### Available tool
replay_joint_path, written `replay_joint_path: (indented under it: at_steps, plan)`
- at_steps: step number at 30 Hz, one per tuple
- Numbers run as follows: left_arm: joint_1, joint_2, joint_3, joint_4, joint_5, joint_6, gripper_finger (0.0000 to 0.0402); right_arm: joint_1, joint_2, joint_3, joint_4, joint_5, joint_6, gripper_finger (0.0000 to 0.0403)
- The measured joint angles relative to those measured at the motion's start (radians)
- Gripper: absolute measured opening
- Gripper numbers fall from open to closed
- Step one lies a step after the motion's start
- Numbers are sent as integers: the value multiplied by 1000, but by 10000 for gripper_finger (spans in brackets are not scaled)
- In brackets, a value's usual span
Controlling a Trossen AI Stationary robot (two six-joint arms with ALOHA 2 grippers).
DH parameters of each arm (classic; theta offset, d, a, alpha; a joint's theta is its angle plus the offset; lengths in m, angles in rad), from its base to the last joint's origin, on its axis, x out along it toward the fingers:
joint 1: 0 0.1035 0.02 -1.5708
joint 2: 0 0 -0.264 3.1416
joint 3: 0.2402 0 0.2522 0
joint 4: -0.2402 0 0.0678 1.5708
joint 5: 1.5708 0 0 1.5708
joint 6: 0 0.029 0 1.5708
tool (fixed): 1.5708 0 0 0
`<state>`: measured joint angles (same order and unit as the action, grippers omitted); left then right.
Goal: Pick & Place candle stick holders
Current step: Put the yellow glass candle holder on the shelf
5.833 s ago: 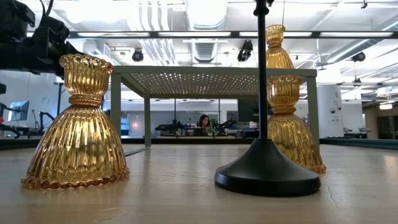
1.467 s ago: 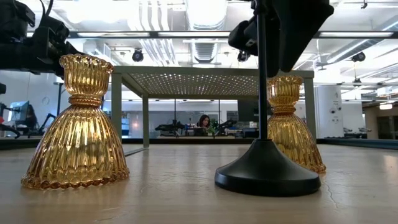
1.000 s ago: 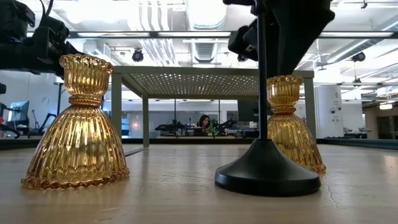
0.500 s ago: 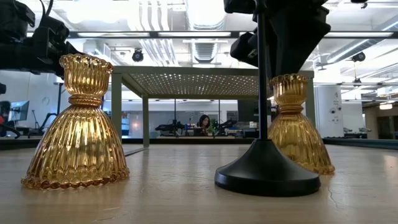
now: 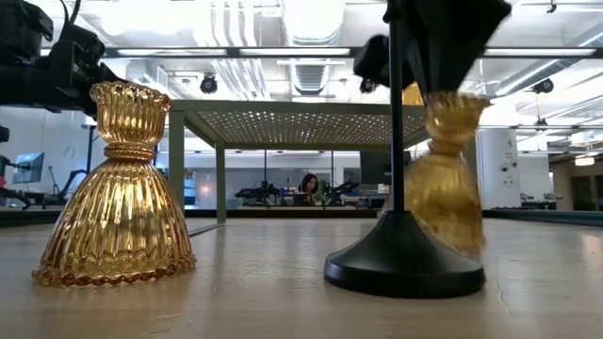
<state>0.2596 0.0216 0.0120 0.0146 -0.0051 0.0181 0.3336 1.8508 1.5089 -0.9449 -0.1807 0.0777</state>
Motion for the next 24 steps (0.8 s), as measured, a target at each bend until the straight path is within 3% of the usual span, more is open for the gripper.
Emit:
replay_joint_path:
  at_steps: [24]
  plan:
    - [0, 0, 0, 0, 0, 0, 14, -2, -2, 105, -152, -86, -10, 8]
